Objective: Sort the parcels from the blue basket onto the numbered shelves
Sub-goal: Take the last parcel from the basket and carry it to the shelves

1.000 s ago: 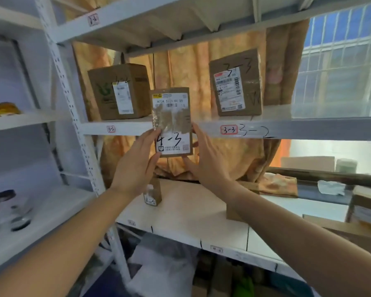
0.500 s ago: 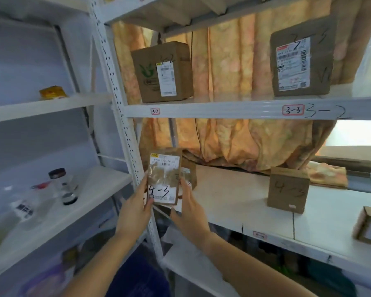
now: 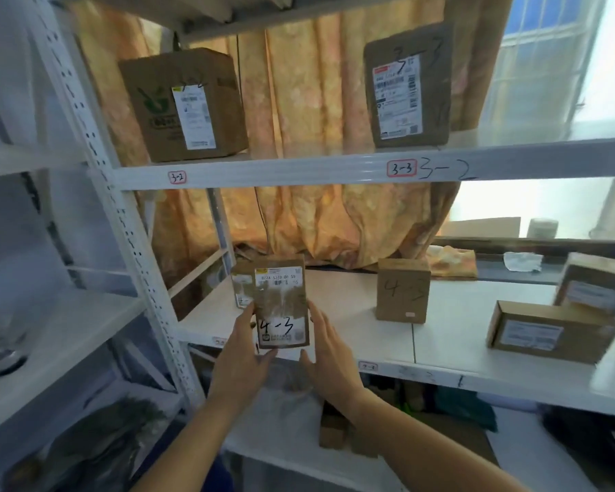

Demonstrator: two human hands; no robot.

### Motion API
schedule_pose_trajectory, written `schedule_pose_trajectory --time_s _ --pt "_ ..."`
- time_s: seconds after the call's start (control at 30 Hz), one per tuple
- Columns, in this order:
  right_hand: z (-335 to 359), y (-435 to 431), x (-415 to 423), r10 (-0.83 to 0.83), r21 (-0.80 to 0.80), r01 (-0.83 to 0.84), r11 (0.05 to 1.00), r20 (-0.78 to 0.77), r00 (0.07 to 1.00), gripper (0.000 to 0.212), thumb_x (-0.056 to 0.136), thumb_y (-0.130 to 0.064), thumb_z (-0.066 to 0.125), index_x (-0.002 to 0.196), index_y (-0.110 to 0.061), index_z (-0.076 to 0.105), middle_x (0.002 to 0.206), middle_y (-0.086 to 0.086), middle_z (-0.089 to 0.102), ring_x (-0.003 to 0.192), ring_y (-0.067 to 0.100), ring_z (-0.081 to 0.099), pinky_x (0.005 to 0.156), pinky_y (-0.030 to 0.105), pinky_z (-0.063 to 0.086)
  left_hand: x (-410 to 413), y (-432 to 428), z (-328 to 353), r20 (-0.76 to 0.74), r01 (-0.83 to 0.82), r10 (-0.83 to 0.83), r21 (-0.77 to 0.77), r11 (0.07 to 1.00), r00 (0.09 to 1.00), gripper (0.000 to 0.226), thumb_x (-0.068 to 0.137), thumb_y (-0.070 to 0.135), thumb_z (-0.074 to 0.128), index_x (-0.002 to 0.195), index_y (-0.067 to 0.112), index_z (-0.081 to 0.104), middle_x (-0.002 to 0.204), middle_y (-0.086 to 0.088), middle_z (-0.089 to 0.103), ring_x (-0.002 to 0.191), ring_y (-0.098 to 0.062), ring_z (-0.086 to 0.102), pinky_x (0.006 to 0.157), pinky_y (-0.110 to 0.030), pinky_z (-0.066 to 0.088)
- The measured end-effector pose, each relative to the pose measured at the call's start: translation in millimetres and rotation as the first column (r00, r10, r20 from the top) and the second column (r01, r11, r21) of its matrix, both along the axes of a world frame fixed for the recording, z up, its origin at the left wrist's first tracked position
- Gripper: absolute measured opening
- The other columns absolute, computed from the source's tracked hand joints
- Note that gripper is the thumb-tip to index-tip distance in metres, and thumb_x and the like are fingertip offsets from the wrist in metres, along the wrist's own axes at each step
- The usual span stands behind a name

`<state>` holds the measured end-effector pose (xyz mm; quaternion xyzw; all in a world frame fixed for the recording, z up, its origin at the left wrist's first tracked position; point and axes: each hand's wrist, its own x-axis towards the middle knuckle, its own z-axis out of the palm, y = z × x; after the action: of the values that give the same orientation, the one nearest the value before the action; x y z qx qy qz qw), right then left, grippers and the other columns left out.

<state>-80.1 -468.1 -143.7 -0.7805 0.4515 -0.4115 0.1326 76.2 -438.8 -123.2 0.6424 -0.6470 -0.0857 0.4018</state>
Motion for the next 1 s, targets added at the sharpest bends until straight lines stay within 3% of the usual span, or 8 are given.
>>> schedule_pose_trajectory --time_s 0.1,0.2,0.27,0.5,0.6,0.7,0.87,1.0 --pt "8.1 -2.3 -33.9 -0.082 -0.096 0.086 0.992 0.047 0.996 0.085 0.081 -0.024 0.064 0.147 -0.027 0.010 0.149 0.002 0.033 0.125 0.021 0.049 0.087 0.031 0.056 -39.4 -7.9 10.0 0.001 0.063 -0.063 -0.074 0.995 0.998 0.088 0.081 0.027 0.072 0.147 0.027 0.014 0.146 0.002 0.038 0.129 -0.016 0.045 0.101 -0.037 0.047" --pt "30.7 2.1 -76.4 -0.158 -0.183 0.168 0.969 0.068 0.985 0.088 0.081 -0.031 0.067 0.147 -0.027 0.010 0.146 -0.002 0.033 0.127 0.015 0.046 0.094 0.025 0.051 -79.8 -8.2 29.3 0.033 0.133 -0.129 -0.191 0.973 0.991 0.087 0.082 0.029 0.070 0.148 0.025 0.014 0.149 0.001 0.034 0.128 -0.012 0.043 0.097 -0.025 0.043" --pt "51.8 9.0 -108.1 -0.199 -0.256 0.213 0.943 0.082 0.977 0.086 0.081 -0.033 0.067 0.148 -0.022 0.015 0.146 -0.003 0.035 0.130 0.013 0.044 0.100 0.029 0.049 -105.4 -9.3 45.2 0.107 0.219 -0.197 -0.272 0.937 0.975 0.087 0.081 0.028 0.071 0.148 0.021 0.017 0.149 -0.001 0.034 0.123 -0.009 0.043 0.088 -0.021 0.044" --pt "129.7 39.0 -211.7 -0.442 -0.426 0.430 0.796 0.078 0.894 0.084 0.082 -0.043 0.065 0.148 -0.021 0.018 0.148 -0.001 0.036 0.133 0.011 0.039 0.099 0.028 0.049 -207.4 -21.5 117.4 0.214 0.457 -0.404 -0.414 0.787 0.889 0.087 0.086 0.035 0.063 0.151 0.026 0.004 0.152 -0.002 0.026 0.129 -0.025 0.046 0.092 -0.041 0.052" --pt "152.6 55.2 -251.8 -0.513 -0.454 0.477 0.753 0.050 0.857 0.086 0.079 -0.039 0.069 0.148 -0.022 0.020 0.144 0.001 0.041 0.128 0.014 0.045 0.093 0.031 0.054 -248.5 -21.5 133.5 0.193 0.473 -0.432 -0.405 0.783 0.881 0.088 0.088 0.044 0.057 0.149 0.034 -0.005 0.156 0.006 0.013 0.135 -0.024 0.040 0.095 -0.043 0.051" --pt "165.5 72.6 -281.6 -0.548 -0.459 0.495 0.738 0.022 0.836 0.089 0.077 -0.039 0.073 0.147 -0.023 0.021 0.141 0.001 0.046 0.122 0.015 0.053 0.088 0.032 0.056 -276.3 -17.2 136.4 0.169 0.510 -0.487 -0.416 0.753 0.857 0.091 0.087 0.043 0.060 0.150 0.031 -0.003 0.156 0.008 0.008 0.129 -0.021 0.047 0.095 -0.038 0.051" --pt "164.2 87.2 -312.1 -0.588 -0.414 0.543 0.731 0.020 0.808 0.090 0.076 -0.044 0.072 0.148 -0.026 0.021 0.141 -0.003 0.048 0.118 0.013 0.056 0.086 0.030 0.055 -303.8 -15.0 134.5 0.212 0.536 -0.497 -0.436 0.722 0.842 0.094 0.084 0.047 0.061 0.149 0.034 -0.005 0.149 0.012 0.011 0.130 -0.022 0.045 0.093 -0.039 0.052" --pt "159.7 88.6 -327.5 -0.569 -0.353 0.540 0.764 0.029 0.822 0.090 0.077 -0.047 0.071 0.148 -0.029 0.018 0.139 -0.006 0.050 0.115 0.011 0.057 0.087 0.032 0.056 -317.8 -6.7 135.4 0.240 0.526 -0.468 -0.416 0.742 0.850 0.095 0.085 0.049 0.059 0.149 0.033 -0.009 0.153 0.005 0.020 0.132 -0.016 0.041 0.090 -0.031 0.051"
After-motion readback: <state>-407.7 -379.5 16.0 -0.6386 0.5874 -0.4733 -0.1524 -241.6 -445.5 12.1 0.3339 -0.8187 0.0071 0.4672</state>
